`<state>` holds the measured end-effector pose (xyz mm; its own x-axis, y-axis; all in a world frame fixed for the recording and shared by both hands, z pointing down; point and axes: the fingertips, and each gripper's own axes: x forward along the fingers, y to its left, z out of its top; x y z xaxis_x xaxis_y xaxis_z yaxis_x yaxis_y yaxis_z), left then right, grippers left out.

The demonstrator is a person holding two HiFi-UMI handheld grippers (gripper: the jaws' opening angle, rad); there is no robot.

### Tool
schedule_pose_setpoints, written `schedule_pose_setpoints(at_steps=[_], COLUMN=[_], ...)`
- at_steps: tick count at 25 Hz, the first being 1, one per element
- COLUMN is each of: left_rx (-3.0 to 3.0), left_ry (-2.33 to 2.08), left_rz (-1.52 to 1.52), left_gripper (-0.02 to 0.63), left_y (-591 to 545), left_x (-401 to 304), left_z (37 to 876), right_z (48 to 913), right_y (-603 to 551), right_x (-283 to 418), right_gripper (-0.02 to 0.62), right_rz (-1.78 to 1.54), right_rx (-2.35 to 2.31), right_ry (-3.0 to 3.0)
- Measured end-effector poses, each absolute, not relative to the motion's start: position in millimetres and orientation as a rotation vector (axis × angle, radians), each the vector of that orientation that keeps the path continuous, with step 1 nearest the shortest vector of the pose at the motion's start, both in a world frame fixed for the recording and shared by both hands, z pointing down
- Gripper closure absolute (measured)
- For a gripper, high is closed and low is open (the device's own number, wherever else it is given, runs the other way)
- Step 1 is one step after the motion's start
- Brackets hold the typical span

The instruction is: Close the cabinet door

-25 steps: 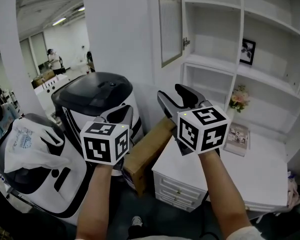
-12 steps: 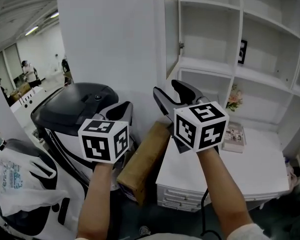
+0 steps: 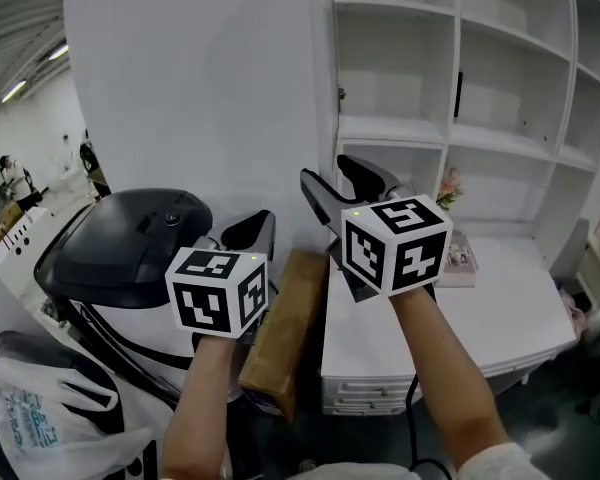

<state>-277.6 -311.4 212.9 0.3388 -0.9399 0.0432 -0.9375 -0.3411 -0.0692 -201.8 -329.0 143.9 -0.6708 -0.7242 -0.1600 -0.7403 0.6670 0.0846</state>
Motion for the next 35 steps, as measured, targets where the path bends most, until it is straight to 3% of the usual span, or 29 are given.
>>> schedule_pose_setpoints(at_steps=[8, 11, 35], left_rx=[-2.606, -2.612, -2.687], left_ry=[1.672, 1.640, 1.518], left_rz=[-0.087, -0.084, -0.020], left_gripper=[0.607, 0.607, 0.608], left_y=[-330, -333, -342], left_x=[-277, -277, -254], left_z=[207, 204, 202], right_z=[139, 140, 140], right_y=[-342, -343, -342], right_x=[-204, -206, -174], right_gripper=[0.367, 0.407, 0.428], right_rz=[0.193, 0.202, 0.150], right_rx=[-1.311, -1.333, -1.360], right_ry=[2.703, 2.690, 2.670])
